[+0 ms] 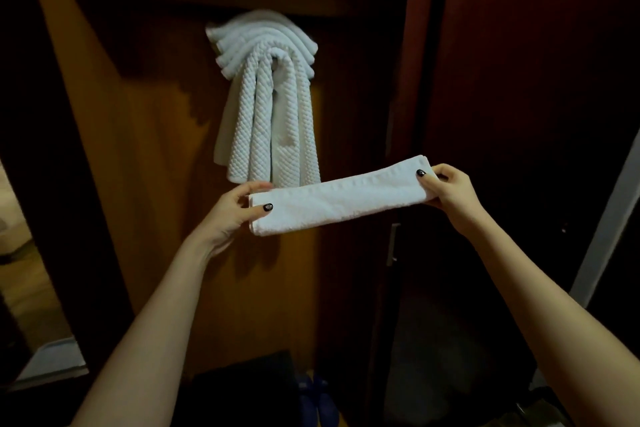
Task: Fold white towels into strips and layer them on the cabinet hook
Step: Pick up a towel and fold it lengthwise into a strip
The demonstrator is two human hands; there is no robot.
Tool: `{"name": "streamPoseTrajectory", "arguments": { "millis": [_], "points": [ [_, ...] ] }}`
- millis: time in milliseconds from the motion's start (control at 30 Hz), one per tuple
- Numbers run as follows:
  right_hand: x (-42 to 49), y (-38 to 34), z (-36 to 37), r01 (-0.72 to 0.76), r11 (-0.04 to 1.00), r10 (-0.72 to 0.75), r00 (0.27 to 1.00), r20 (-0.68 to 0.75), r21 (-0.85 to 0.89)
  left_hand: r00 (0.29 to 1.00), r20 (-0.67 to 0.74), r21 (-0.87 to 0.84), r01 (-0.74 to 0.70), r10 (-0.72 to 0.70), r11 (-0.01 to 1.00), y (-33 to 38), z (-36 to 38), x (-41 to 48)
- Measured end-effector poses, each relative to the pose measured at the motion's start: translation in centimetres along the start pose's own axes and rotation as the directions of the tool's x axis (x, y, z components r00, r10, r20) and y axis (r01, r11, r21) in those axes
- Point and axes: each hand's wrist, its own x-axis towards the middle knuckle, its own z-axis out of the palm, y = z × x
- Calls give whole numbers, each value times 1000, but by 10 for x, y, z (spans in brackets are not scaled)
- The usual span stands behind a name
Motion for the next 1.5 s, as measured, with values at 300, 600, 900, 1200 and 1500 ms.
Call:
{"name": "streamPoseTrajectory", "arguments": {
  "millis": [300, 600, 900, 1200, 1500],
  "points": [
    [141, -67, 62, 160, 985, -166, 981, 102, 67, 972, -104, -65, -218, 211, 974, 118, -62, 109],
    [264, -123, 124, 247, 917, -296, 947, 121, 313, 897, -233, 2, -385, 375, 923, 175, -106, 193],
    [355, -151, 185, 262, 838, -408, 883, 232, 479, 859, -318, 144, -375, 402, 916, 204, -144, 273],
    [436, -183, 213, 193, 781, -397, 888, 233, 595, 827, -349, 102, -434, 441, 895, 233, -163, 356],
    [473, -175, 232, 92, 816, -273, 932, 240, 570, 818, -321, 146, -455, 477, 878, 225, -182, 400]
  ]
}}
